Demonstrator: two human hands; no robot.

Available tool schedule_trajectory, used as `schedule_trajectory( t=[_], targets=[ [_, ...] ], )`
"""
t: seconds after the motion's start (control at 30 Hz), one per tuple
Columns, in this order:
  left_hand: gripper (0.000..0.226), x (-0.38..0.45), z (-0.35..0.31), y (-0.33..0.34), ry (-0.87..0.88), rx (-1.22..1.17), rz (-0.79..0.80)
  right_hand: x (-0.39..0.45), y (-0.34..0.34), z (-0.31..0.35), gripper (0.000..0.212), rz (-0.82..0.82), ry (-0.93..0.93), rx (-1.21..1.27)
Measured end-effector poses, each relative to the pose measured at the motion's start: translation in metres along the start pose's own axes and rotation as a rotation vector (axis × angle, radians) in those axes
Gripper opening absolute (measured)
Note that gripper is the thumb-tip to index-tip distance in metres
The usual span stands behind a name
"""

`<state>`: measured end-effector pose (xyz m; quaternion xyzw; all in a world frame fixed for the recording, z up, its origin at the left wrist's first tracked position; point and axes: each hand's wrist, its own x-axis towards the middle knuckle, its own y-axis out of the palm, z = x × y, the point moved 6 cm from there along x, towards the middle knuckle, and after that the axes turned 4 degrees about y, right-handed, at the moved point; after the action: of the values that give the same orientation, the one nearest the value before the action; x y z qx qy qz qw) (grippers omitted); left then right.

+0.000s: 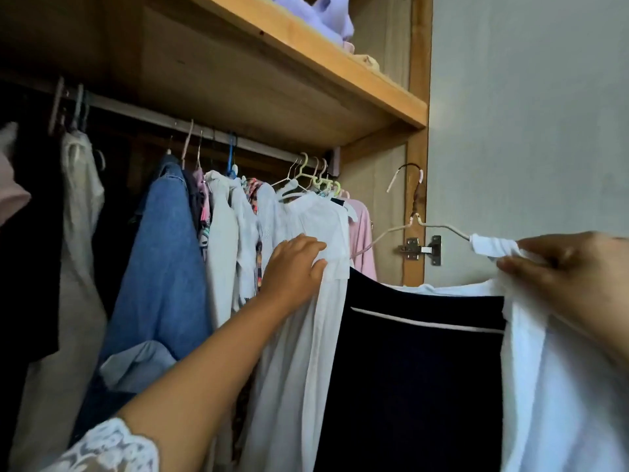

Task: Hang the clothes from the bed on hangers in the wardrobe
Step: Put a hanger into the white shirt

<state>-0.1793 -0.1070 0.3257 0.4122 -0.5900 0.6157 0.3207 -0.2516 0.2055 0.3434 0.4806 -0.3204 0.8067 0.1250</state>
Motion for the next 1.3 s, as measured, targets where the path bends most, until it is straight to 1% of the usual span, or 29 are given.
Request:
schedule_trajectory(
  t=[0.07, 0.13, 0.2, 0.23, 0.3, 0.37, 0.4, 0.43, 0.53, 0.7, 0.83, 0.9, 0.97, 1.03, 1.13, 1.2, 1.3],
  targets=[
    [0.04, 0.026, 0.023, 0.013, 0.008, 0.172, 0.057, 0.023, 0.013, 0.004, 0.025, -0.051, 0.004, -0.027],
    [0.042, 0.045, 0.047, 0.026, 0.026, 0.396, 0.154, 0.041, 0.025, 0.01, 0.028, -0.097, -0.004, -0.016],
    [0.046, 0.052, 0.075, 0.028, -0.004, 0.631, 0.204, 0.057, 0.037, 0.018, 0.027, -0.111, -0.003, -0.012],
    [0.048, 0.05, 0.088, 0.025, -0.038, 0.728, 0.186, 0.064, 0.042, 0.024, 0.027, -0.108, -0.006, -0.005],
    [0.044, 0.042, 0.11, 0.012, -0.058, 0.793, 0.032, 0.076, 0.056, 0.042, 0.028, -0.094, -0.025, 0.002],
    [0.034, 0.032, 0.122, -0.001, 0.033, 0.747, -0.157, 0.087, 0.074, 0.065, 0.021, -0.071, -0.057, -0.004],
    [0.033, 0.029, 0.126, -0.004, 0.086, 0.721, -0.22, 0.093, 0.083, 0.076, 0.02, -0.067, -0.081, -0.004],
    [0.034, 0.028, 0.13, -0.007, 0.13, 0.701, -0.251, 0.099, 0.095, 0.088, 0.019, -0.07, -0.096, -0.009],
    [0.034, 0.03, 0.128, -0.018, 0.212, 0.63, -0.275, 0.117, 0.124, 0.118, 0.025, -0.079, -0.094, -0.048],
    [0.03, 0.033, 0.127, -0.026, 0.317, 0.585, -0.25, 0.161, 0.159, 0.156, 0.027, -0.097, -0.09, -0.029],
    [0.023, 0.034, 0.116, -0.036, 0.43, 0.386, -0.353, 0.187, 0.185, 0.171, 0.021, -0.095, -0.063, 0.043],
    [0.027, 0.042, 0.11, -0.044, 0.419, 0.323, -0.405, 0.199, 0.2, 0.174, 0.02, -0.095, -0.044, 0.086],
    [0.036, 0.058, 0.108, -0.049, 0.367, 0.322, -0.411, 0.208, 0.215, 0.177, 0.018, -0.091, -0.027, 0.119],
    [0.047, 0.074, 0.109, -0.049, 0.301, 0.355, -0.383, 0.215, 0.228, 0.182, 0.016, -0.083, -0.028, 0.145],
    [0.059, 0.094, 0.111, -0.046, 0.175, 0.349, -0.272, 0.223, 0.244, 0.192, 0.011, -0.082, -0.049, 0.175],
    [0.058, 0.105, 0.121, -0.042, 0.105, 0.376, -0.187, 0.23, 0.253, 0.2, 0.011, -0.082, -0.064, 0.182],
    [0.043, 0.112, 0.136, -0.038, 0.089, 0.388, -0.126, 0.243, 0.262, 0.212, 0.01, -0.091, -0.092, 0.188]
  ],
)
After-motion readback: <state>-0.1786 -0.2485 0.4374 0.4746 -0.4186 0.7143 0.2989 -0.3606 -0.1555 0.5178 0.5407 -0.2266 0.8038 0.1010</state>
